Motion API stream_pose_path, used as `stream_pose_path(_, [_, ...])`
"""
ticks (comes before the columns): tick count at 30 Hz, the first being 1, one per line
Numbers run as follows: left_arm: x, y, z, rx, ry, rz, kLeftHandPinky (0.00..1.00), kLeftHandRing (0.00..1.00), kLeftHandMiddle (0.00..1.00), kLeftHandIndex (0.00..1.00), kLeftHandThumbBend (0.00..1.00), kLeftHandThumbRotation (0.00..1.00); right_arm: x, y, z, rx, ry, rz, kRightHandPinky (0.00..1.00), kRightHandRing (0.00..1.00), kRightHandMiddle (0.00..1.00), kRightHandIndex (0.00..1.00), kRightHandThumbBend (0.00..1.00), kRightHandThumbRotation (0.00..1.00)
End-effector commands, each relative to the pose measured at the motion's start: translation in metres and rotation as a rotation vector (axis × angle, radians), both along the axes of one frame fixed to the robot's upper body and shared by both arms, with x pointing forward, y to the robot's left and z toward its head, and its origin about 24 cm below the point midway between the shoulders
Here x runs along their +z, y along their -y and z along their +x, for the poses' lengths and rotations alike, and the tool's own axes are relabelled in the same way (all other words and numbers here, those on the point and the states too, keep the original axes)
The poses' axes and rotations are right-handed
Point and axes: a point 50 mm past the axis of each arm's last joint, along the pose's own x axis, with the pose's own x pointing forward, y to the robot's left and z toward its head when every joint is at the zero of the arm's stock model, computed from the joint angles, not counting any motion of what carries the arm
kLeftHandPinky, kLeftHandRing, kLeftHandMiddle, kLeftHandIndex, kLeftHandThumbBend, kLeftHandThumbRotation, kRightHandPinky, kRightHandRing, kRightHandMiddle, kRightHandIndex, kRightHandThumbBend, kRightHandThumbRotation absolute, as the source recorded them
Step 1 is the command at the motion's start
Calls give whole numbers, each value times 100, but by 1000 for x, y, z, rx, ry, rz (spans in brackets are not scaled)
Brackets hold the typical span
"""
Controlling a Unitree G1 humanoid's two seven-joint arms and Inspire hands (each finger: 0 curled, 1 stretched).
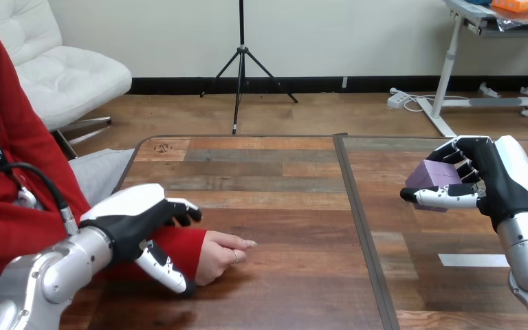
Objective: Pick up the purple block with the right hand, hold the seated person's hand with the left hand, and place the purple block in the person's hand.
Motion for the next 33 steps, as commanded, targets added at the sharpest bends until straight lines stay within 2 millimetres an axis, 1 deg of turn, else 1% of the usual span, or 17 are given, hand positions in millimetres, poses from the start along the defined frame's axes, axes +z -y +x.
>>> stream_pose_path(1, [24,3,16,-19,72,45,75,81,82,82,89,18,31,-3,15,15,117,7,37,42,47,46,81,0])
stream_pose_path(11, [23,5,20,-31,50,74,72,78,80,80,88,15,31,-3,16,14,119,12,38,42,47,46,81,0])
stream_pose_path(25, [20,8,23,-43,28,117,69,77,79,77,87,16,32,-3,16,14,122,11,38,42,46,46,82,0])
stream_pose_path(33, [17,10,25,-49,28,136,66,75,78,75,85,15,32,-3,15,16,124,14,38,42,46,46,81,0])
